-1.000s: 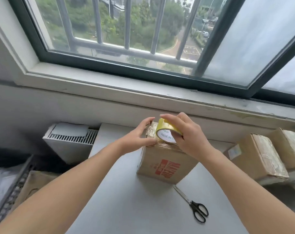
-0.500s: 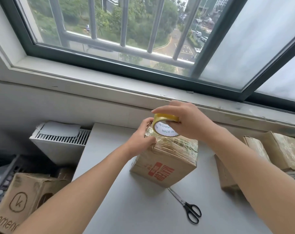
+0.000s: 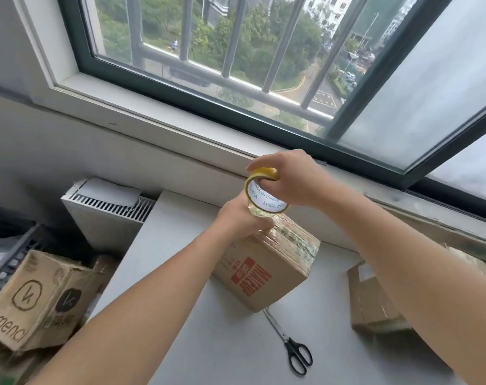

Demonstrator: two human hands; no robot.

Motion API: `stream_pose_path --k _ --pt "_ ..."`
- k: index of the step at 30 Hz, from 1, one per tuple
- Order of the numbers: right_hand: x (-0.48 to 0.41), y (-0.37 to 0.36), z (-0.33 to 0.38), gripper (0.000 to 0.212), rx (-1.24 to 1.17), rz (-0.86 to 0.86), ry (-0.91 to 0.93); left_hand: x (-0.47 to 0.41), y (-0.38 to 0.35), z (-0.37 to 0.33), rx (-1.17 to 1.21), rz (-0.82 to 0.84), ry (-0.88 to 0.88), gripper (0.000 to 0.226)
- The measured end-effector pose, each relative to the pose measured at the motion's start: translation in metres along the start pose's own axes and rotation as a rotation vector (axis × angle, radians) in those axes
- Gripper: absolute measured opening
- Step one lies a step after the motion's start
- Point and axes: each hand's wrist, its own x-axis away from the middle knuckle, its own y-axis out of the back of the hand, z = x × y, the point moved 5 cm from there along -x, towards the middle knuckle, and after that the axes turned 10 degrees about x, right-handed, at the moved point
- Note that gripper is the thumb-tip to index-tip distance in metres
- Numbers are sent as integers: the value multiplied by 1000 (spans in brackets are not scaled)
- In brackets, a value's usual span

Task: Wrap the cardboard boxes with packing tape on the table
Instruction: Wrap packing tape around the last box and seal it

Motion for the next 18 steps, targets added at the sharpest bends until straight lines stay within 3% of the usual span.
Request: stream_pose_path --k 3,5,9,12,18 --pt "2 -3 -1 34 42 -12 15 2 -9 -10 -73 -144 14 51" --pt "5 -8 -2 32 -3 -51 26 3 -19 -7 -77 -180 44 57" --pt "14 -20 -5 33 -34 -50 73 7 -27 2 -65 -265 61 47" --pt "20 -7 -11 36 -14 -42 86 9 -23 8 -8 -273 72 55" --pt "34 26 -28 46 126 159 94 17 -18 14 -14 -275 22 49"
